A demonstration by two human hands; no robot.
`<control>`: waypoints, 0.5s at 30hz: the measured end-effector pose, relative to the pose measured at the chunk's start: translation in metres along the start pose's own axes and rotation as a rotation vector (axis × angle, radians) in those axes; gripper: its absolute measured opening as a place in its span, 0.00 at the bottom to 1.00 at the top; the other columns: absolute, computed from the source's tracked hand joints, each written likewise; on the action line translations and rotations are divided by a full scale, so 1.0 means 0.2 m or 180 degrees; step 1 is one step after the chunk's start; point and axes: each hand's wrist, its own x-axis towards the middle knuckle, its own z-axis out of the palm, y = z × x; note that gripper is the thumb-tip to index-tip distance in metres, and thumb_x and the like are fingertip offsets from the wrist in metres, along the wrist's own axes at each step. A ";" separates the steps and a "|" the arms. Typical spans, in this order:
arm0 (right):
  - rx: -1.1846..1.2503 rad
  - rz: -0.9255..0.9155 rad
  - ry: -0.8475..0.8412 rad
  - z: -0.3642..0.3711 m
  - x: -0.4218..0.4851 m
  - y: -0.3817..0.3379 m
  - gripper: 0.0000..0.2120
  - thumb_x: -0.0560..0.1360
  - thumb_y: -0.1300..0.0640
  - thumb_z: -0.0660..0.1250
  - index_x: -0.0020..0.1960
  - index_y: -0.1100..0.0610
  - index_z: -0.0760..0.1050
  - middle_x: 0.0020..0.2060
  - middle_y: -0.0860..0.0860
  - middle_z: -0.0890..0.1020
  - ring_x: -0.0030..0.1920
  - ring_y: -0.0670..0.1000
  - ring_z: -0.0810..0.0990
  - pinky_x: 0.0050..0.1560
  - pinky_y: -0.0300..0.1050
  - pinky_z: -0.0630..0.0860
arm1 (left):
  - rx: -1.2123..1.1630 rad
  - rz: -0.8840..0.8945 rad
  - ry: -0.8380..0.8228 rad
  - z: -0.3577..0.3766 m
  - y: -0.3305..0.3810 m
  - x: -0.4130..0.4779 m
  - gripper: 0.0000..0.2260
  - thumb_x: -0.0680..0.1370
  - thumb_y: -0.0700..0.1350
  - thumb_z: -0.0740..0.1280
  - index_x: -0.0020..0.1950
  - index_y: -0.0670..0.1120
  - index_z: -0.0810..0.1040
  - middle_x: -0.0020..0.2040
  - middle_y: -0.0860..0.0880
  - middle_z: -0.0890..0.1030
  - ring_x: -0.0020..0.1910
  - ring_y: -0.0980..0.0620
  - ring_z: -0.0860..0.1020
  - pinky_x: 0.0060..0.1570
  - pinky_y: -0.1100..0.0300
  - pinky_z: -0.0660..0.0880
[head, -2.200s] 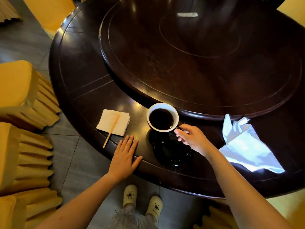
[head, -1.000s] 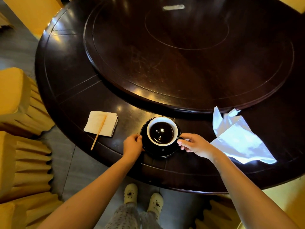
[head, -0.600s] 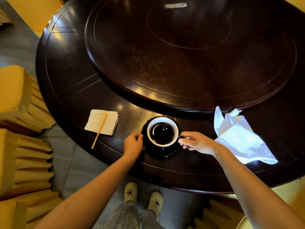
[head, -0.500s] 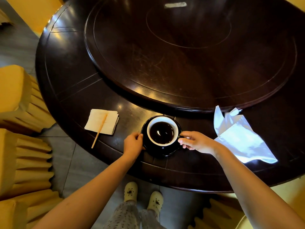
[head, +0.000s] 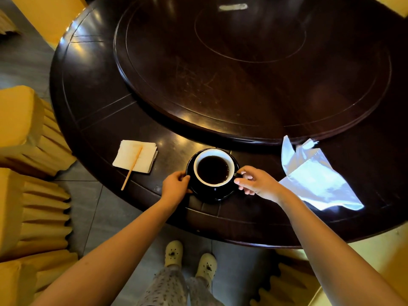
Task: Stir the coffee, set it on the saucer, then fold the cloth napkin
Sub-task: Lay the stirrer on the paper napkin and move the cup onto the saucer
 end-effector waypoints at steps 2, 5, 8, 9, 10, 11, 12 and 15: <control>-0.0064 -0.0090 0.0114 0.02 -0.01 0.01 0.05 0.75 0.59 0.66 0.50 0.57 0.72 0.31 0.49 0.78 0.29 0.46 0.76 0.30 0.36 0.71 | -0.0048 0.0012 -0.0008 0.00 0.00 -0.01 0.11 0.78 0.38 0.62 0.59 0.40 0.77 0.43 0.44 0.81 0.38 0.46 0.82 0.51 0.46 0.79; -0.0091 -0.0119 0.0338 0.06 -0.04 0.02 0.06 0.75 0.62 0.65 0.51 0.55 0.72 0.32 0.50 0.78 0.32 0.49 0.77 0.31 0.37 0.72 | -0.0134 -0.0028 -0.0046 0.00 -0.02 -0.05 0.14 0.77 0.37 0.63 0.62 0.41 0.75 0.41 0.46 0.81 0.39 0.45 0.83 0.51 0.46 0.79; -0.0027 -0.0057 0.0591 0.09 -0.06 0.03 0.10 0.75 0.63 0.65 0.54 0.55 0.70 0.33 0.50 0.77 0.32 0.51 0.77 0.32 0.36 0.74 | -0.0134 -0.0006 -0.0149 -0.01 -0.02 -0.07 0.17 0.77 0.36 0.64 0.65 0.43 0.72 0.40 0.44 0.81 0.39 0.46 0.83 0.51 0.49 0.79; 0.0036 -0.0014 0.0671 0.10 -0.07 0.04 0.11 0.74 0.64 0.65 0.54 0.56 0.69 0.33 0.50 0.77 0.31 0.50 0.77 0.32 0.36 0.74 | -0.0140 0.0000 -0.0186 -0.02 -0.02 -0.08 0.18 0.77 0.36 0.64 0.66 0.43 0.71 0.40 0.43 0.80 0.39 0.46 0.82 0.50 0.50 0.79; 0.0107 0.0043 0.0762 0.11 -0.08 0.05 0.11 0.74 0.65 0.65 0.54 0.57 0.70 0.33 0.51 0.77 0.31 0.50 0.77 0.32 0.37 0.74 | -0.0165 0.0014 -0.0220 -0.03 -0.02 -0.07 0.18 0.77 0.35 0.64 0.67 0.42 0.71 0.40 0.42 0.80 0.38 0.46 0.82 0.49 0.50 0.80; 0.0161 0.0119 0.0861 0.11 -0.09 0.06 0.11 0.74 0.65 0.65 0.55 0.58 0.70 0.33 0.51 0.77 0.31 0.50 0.76 0.32 0.38 0.73 | -0.0153 0.0031 -0.0253 -0.03 -0.02 -0.07 0.19 0.77 0.34 0.63 0.67 0.42 0.70 0.39 0.42 0.80 0.37 0.46 0.81 0.48 0.50 0.80; 0.0180 0.0195 0.0978 0.11 -0.10 0.08 0.10 0.74 0.65 0.64 0.55 0.59 0.71 0.32 0.52 0.77 0.31 0.50 0.76 0.31 0.37 0.73 | -0.0097 0.0053 -0.0278 -0.04 -0.03 -0.06 0.19 0.77 0.34 0.64 0.67 0.42 0.70 0.38 0.42 0.80 0.37 0.46 0.81 0.47 0.50 0.80; 0.0180 0.0381 0.1507 0.11 -0.14 0.13 0.06 0.75 0.63 0.62 0.51 0.57 0.73 0.36 0.55 0.79 0.31 0.49 0.76 0.30 0.36 0.73 | 0.0190 0.0087 -0.0319 -0.07 -0.03 -0.06 0.16 0.77 0.37 0.64 0.64 0.43 0.73 0.38 0.43 0.81 0.37 0.47 0.79 0.46 0.49 0.79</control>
